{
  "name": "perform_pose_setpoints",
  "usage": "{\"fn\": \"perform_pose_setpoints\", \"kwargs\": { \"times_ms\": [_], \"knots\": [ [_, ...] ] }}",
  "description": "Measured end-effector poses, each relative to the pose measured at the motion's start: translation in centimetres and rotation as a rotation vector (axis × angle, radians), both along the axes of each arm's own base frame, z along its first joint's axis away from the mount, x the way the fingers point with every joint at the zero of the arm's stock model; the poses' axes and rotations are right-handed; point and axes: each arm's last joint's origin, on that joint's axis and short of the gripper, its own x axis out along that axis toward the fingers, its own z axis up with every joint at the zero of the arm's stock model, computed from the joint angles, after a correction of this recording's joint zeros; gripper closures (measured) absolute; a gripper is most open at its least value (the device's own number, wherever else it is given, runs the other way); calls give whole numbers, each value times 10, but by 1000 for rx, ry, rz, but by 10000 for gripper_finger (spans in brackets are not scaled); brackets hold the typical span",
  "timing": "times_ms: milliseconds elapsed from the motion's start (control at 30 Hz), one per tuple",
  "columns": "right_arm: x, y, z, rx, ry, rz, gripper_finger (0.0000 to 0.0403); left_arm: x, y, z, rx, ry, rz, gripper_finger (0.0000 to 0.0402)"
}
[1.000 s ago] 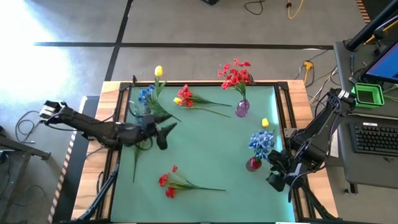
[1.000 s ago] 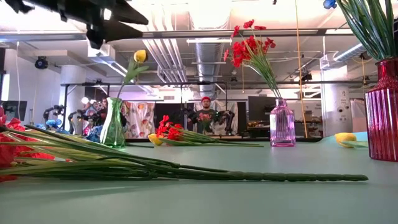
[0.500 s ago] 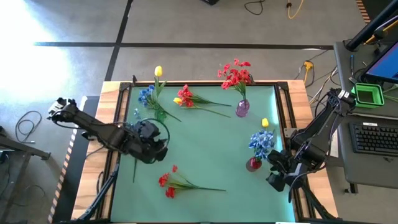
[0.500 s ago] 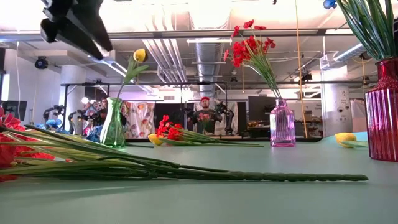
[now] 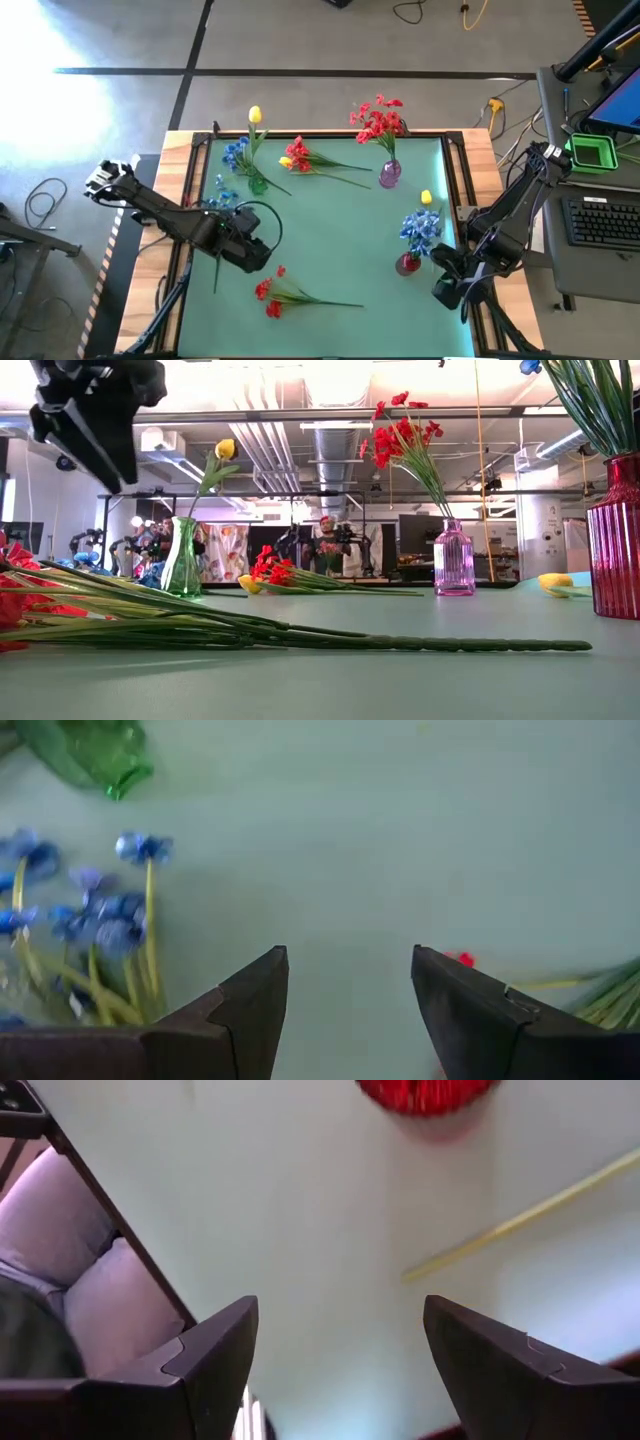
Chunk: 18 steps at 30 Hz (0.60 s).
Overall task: Sort flowers into vase by color
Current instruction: Put the bottom blue flower into the red vase
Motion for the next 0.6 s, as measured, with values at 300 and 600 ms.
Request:
{"fn": "perform_pose_setpoints", "kwargs": {
  "times_ms": [300,600],
  "knots": [
    [9,15,7,174,-78,8,124,-10,2,-2,-33,89,66,200],
    [23,34,12,272,-238,99,124,-10,1,-2,-38,99,65,200]
  ]
}}
